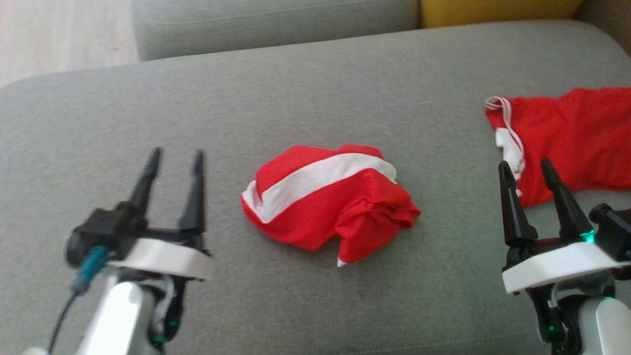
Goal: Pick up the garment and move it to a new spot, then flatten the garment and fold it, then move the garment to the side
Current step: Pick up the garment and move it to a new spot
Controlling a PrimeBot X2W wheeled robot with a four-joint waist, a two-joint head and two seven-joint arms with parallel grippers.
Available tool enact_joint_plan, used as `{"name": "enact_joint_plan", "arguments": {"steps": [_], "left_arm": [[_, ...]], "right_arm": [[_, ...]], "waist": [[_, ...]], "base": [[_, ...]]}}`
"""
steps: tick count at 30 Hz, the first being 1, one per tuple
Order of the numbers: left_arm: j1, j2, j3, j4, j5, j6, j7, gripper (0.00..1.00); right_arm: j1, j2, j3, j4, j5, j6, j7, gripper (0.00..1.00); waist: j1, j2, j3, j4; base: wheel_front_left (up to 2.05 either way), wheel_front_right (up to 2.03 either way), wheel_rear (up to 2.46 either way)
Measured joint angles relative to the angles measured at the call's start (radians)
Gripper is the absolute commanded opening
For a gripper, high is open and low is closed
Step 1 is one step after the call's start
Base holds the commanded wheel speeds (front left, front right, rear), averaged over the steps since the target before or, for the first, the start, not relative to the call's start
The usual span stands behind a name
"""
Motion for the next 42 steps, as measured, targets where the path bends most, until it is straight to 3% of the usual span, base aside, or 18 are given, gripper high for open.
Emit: {"name": "enact_joint_plan", "arguments": {"steps": [5,13,25,42], "left_arm": [[0.045,0.043,0.066,0.015,-0.015,0.001,0.000,1.00],[0.155,0.096,0.077,0.006,-0.028,-0.012,0.028,1.00],[0.256,0.098,0.060,-0.095,-0.028,0.023,0.065,1.00],[0.256,0.099,0.059,-0.098,-0.028,0.033,0.065,1.00]], "right_arm": [[0.003,-0.002,-0.001,-0.008,-0.009,0.000,0.009,1.00],[0.053,-0.011,0.005,-0.009,-0.019,0.000,0.025,1.00],[0.108,-0.014,0.025,-0.018,-0.059,0.000,0.026,1.00],[0.107,-0.012,0.023,-0.021,-0.060,0.000,0.034,1.00]], "waist": [[0.0000,0.0000,-0.023,0.040],[0.0000,0.0000,-0.063,0.062],[0.0000,0.0000,-0.103,0.056],[0.0000,0.0000,-0.099,0.063]], "base": [[0.00,0.00,0.00],[0.00,0.00,0.00],[0.00,0.00,0.00],[0.00,0.00,0.00]]}}
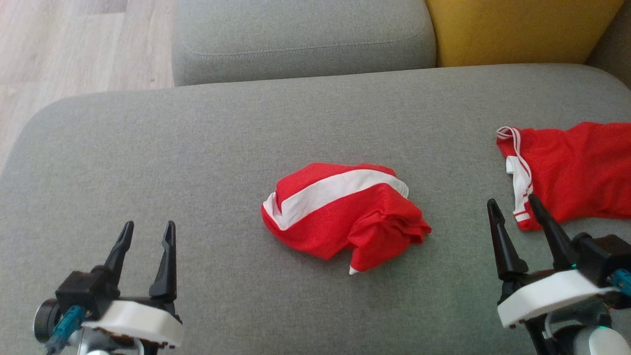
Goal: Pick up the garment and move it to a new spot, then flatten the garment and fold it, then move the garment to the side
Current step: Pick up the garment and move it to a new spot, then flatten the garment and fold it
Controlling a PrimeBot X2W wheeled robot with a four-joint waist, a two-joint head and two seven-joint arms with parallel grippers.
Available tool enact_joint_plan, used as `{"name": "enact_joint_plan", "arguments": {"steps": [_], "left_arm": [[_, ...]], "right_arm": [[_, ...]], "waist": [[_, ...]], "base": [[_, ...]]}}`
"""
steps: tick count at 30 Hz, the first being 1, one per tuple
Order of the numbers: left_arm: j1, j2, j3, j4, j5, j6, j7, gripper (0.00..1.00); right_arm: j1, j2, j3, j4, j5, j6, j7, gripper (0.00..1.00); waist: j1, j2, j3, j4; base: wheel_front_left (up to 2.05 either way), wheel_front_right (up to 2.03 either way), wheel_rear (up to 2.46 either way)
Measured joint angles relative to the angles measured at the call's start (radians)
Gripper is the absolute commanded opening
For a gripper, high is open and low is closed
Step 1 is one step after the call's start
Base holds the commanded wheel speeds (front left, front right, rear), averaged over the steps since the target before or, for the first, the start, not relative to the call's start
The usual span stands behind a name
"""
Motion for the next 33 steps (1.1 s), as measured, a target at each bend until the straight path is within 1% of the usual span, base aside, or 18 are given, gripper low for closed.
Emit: {"name": "enact_joint_plan", "arguments": {"steps": [7,12,14,19,23,27,29,32,33], "left_arm": [[-0.002,0.000,-0.005,0.005,0.000,0.007,0.000,1.00],[-0.032,-0.001,-0.022,0.007,0.000,0.006,-0.007,1.00],[-0.080,-0.009,-0.034,0.010,0.003,-0.002,-0.021,1.00],[-0.162,-0.037,-0.060,0.016,0.019,-0.003,-0.042,1.00],[-0.190,-0.056,-0.064,0.029,0.021,-0.012,-0.055,1.00],[-0.202,-0.062,-0.063,0.043,0.022,-0.019,-0.063,1.00],[-0.209,-0.068,-0.063,0.051,0.030,-0.020,-0.063,1.00],[-0.215,-0.074,-0.061,0.053,0.031,-0.021,-0.063,1.00],[-0.215,-0.075,-0.060,0.054,0.031,-0.021,-0.063,1.00]], "right_arm": [[0.000,0.000,-0.007,0.000,0.000,0.000,0.001,1.00],[-0.002,0.001,-0.023,0.021,0.007,0.000,0.009,1.00],[-0.009,-0.001,-0.028,0.061,0.008,0.000,0.009,1.00],[-0.057,-0.012,-0.023,0.158,0.026,0.000,0.014,1.00],[-0.128,-0.032,-0.011,0.270,0.037,0.000,0.020,1.00],[-0.187,-0.034,0.015,0.371,0.052,0.000,0.023,1.00],[-0.205,-0.034,0.020,0.411,0.057,0.000,0.027,1.00],[-0.220,-0.035,0.055,0.455,0.078,0.000,0.047,1.00],[-0.222,-0.035,0.068,0.465,0.088,0.000,0.054,0.62]], "waist": [[0.0000,0.0000,0.008,0.006],[0.0000,0.0000,0.031,0.029],[0.0000,0.0000,0.052,0.054],[0.0001,0.0000,0.086,0.110],[0.0001,0.0000,0.115,0.151],[0.0001,0.0000,0.139,0.182],[0.0001,0.0000,0.147,0.194],[0.0002,0.0000,0.156,0.201],[0.0002,0.0000,0.157,0.201]], "base": [[0.00,0.00,0.00],[0.00,0.00,0.00],[0.00,0.00,0.00],[0.00,0.00,0.00],[0.00,0.00,0.00],[0.00,0.00,0.00],[0.00,0.00,0.00],[0.00,0.00,0.00],[0.00,0.00,0.00]]}}
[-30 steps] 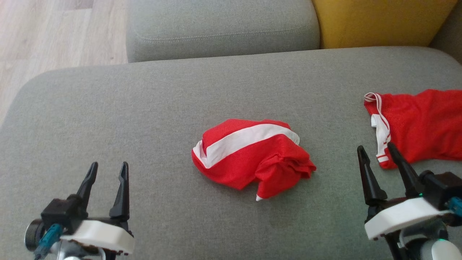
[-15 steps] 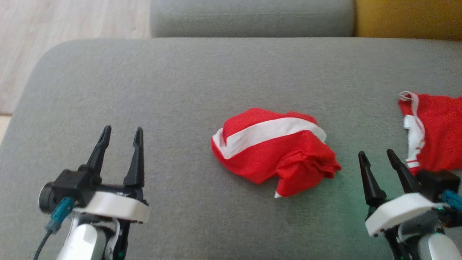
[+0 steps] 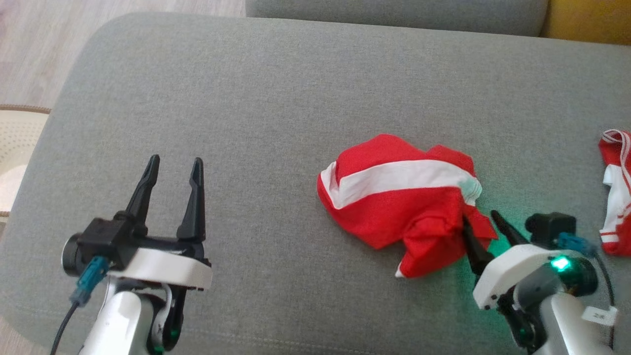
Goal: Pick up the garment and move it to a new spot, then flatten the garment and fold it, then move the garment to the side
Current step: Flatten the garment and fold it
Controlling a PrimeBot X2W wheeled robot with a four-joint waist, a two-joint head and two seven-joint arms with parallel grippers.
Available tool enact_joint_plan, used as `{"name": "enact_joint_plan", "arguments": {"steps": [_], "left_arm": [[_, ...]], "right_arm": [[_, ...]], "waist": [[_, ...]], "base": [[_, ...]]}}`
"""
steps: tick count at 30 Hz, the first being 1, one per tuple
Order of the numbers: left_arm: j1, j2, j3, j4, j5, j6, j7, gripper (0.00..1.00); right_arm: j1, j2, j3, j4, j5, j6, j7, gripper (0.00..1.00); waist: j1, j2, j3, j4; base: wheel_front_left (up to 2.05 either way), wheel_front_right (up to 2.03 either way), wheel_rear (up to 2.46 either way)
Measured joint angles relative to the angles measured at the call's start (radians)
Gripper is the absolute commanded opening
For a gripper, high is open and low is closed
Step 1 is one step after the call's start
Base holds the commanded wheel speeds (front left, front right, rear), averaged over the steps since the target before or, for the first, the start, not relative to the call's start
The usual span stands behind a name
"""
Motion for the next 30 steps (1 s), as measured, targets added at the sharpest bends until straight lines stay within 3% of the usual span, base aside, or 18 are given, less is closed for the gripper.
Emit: {"name": "enact_joint_plan", "arguments": {"steps": [1,2,22,23,24,30], "left_arm": [[0.000,-0.001,0.000,0.000,0.000,0.000,0.000,1.00],[0.000,-0.003,0.001,0.001,0.000,-0.002,-0.001,1.00],[0.009,-0.011,0.042,-0.005,0.034,-0.016,-0.001,1.00],[0.013,-0.011,0.046,-0.004,0.034,-0.016,-0.001,1.00],[0.018,-0.011,0.050,-0.004,0.034,-0.016,-0.001,1.00],[0.053,-0.009,0.058,0.002,0.034,-0.015,-0.001,1.00]], "right_arm": [[-0.002,0.000,0.008,0.004,0.004,0.000,0.000,0.14],[-0.005,-0.001,0.011,0.004,0.008,0.000,-0.002,0.00],[-0.002,-0.048,-0.030,-0.281,-0.027,0.000,-0.074,0.00],[-0.001,-0.048,-0.030,-0.299,-0.031,0.000,-0.078,0.45],[0.000,-0.048,-0.032,-0.316,-0.041,0.000,-0.083,1.00],[0.046,-0.046,-0.035,-0.393,-0.074,0.000,-0.099,1.00]], "waist": [[-0.0001,0.0000,0.001,-0.001],[-0.0001,0.0000,0.001,-0.002],[-0.0001,0.0000,-0.035,-0.101],[-0.0001,0.0000,-0.039,-0.108],[-0.0001,0.0000,-0.042,-0.114],[-0.0001,0.0000,-0.072,-0.146]], "base": [[0.00,0.00,0.00],[0.00,0.00,0.00],[0.00,0.00,0.00],[0.00,0.00,0.00],[0.00,0.00,0.00],[0.00,0.00,0.00]]}}
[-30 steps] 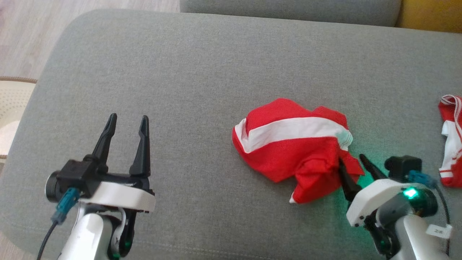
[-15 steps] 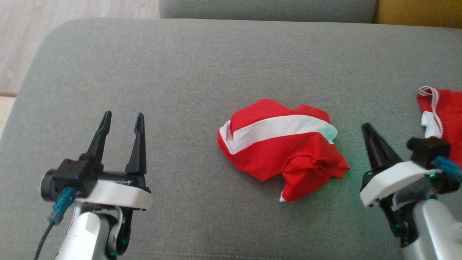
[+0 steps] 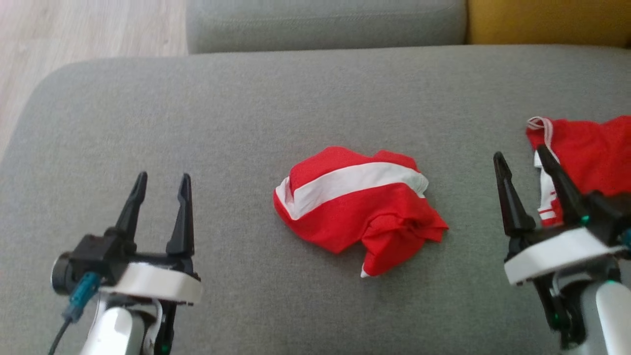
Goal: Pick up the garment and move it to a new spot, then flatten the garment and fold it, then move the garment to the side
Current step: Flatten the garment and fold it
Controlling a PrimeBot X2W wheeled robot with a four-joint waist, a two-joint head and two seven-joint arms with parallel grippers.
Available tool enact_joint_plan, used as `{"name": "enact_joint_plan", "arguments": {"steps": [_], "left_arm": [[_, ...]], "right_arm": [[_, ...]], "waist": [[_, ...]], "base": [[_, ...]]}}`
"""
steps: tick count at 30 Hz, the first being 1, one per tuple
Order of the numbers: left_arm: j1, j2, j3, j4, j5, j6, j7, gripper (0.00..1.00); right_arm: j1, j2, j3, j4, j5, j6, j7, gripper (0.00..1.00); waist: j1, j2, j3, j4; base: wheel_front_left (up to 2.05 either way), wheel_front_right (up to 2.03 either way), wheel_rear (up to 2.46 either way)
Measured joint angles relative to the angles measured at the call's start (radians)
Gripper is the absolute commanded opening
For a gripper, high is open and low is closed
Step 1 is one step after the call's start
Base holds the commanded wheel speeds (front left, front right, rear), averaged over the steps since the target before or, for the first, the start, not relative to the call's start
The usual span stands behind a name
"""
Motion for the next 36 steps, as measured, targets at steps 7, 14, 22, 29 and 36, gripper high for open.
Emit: {"name": "enact_joint_plan", "arguments": {"steps": [7,14,22,29,36], "left_arm": [[0.057,0.006,-0.008,0.003,0.000,0.002,0.005,1.00],[0.094,0.020,-0.010,0.000,0.000,0.017,0.021,1.00],[0.107,0.027,-0.010,-0.008,-0.002,0.025,0.037,1.00],[0.111,0.027,-0.020,-0.015,-0.006,0.034,0.037,1.00],[0.110,0.030,-0.025,-0.021,-0.006,0.034,0.037,1.00]], "right_arm": [[0.109,0.031,-0.031,-0.064,-0.016,0.000,0.011,1.00],[0.173,0.056,-0.043,-0.087,-0.017,0.000,0.024,1.00],[0.174,0.060,-0.043,-0.094,-0.017,0.000,0.036,1.00],[0.173,0.064,-0.043,-0.095,-0.017,0.000,0.037,1.00],[0.170,0.063,-0.042,-0.090,-0.017,0.000,0.045,1.00]], "waist": [[0.0000,0.0000,-0.040,-0.020],[0.0000,0.0000,-0.058,-0.027],[0.0000,0.0000,-0.061,-0.025],[0.0000,0.0000,-0.057,-0.024],[0.0000,0.0000,-0.040,-0.011]], "base": [[0.00,0.00,0.00],[0.00,0.00,0.00],[0.00,0.00,0.00],[0.00,0.00,0.00],[0.00,0.00,0.00]]}}
